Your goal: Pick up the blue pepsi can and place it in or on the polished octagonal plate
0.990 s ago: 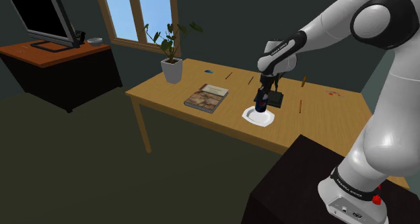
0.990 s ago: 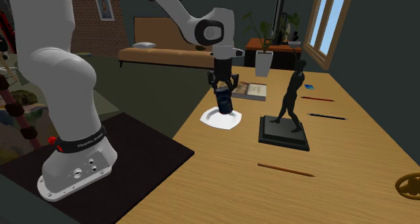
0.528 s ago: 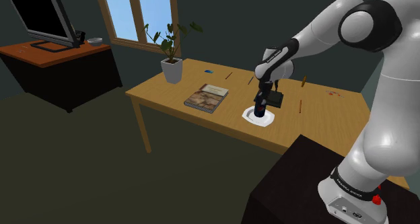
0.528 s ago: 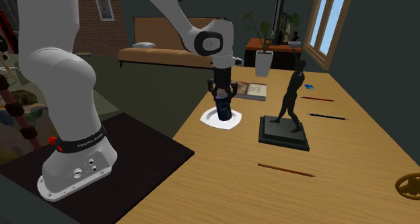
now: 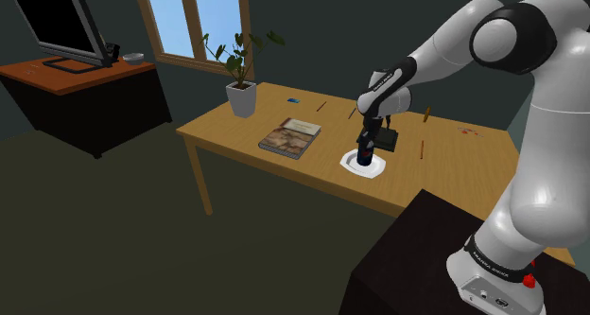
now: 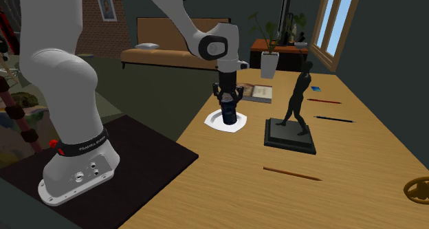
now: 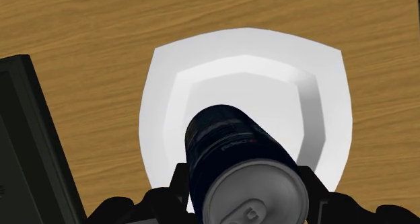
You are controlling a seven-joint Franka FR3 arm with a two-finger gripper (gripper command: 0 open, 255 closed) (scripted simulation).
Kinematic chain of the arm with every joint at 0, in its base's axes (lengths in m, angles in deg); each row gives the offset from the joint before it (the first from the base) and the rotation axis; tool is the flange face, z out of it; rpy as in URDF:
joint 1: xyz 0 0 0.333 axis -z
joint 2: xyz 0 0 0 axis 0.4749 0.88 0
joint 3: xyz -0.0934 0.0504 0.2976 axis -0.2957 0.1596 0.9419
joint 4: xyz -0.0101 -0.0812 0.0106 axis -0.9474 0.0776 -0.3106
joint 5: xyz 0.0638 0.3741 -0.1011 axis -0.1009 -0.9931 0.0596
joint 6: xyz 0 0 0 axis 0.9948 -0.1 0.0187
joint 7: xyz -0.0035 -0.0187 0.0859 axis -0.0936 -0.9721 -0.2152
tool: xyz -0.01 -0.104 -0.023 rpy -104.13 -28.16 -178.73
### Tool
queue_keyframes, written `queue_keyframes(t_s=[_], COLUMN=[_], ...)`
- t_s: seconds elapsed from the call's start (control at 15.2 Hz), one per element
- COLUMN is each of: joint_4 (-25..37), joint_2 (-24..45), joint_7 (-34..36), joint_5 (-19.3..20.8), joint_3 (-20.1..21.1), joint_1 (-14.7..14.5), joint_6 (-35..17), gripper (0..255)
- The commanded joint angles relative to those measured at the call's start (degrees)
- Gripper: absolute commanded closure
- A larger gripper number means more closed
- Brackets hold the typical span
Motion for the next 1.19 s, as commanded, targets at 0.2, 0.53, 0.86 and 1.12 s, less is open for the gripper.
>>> queue_keyframes(t_s=[0.2, 0.53, 0.86, 1.12], joint_4=[-0.01, 0.05, 0.57, 0.57], joint_2=[0.49, -3.1, -5.92, -5.92], joint_7=[-0.07, 1.63, 3.03, 3.03], joint_5=[-0.2, 2.35, 4.37, 4.37], joint_3=[0.23, -1.06, -1.8, -1.8], joint_1=[-0.03, -1.04, -1.68, -1.68], joint_6=[0.1, 3.42, 6.45, 6.45], gripper=[0, 0, 0, 0])
